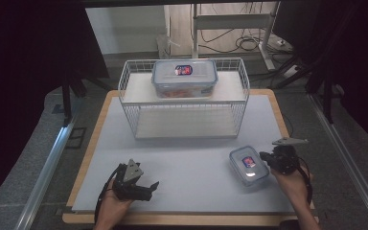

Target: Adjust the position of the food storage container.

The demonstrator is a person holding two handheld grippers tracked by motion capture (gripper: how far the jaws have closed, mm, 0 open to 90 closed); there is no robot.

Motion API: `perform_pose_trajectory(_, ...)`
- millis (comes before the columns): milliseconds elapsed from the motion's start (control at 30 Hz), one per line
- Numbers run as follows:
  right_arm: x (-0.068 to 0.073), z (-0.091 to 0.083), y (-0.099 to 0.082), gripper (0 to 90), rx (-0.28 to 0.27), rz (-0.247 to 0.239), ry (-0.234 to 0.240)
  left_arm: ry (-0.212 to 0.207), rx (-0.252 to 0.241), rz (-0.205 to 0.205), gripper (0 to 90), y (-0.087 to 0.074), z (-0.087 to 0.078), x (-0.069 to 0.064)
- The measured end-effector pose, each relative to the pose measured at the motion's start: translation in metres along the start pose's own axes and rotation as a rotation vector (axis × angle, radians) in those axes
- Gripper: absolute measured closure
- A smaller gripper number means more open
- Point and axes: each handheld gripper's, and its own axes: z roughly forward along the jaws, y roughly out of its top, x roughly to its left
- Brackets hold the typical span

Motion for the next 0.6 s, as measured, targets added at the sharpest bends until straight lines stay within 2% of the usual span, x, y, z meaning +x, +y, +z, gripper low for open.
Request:
perform_pose_trajectory(333,0.032,0.018,0.012,90.0,0.010,-0.040,0.084,-0.009,-0.008,-0.010,5.4,0.001,0.001,-0.001)
perform_pose_trajectory(500,0.049,0.029,0.021,90.0,0.006,-0.091,0.112,-0.012,-0.008,-0.010,5.4,0.001,0.002,-0.001)
perform_pose_trajectory(600,0.057,0.035,0.025,90.0,0.011,-0.097,0.137,-0.016,-0.002,-0.015,5.4,0.002,0.002,-0.002)
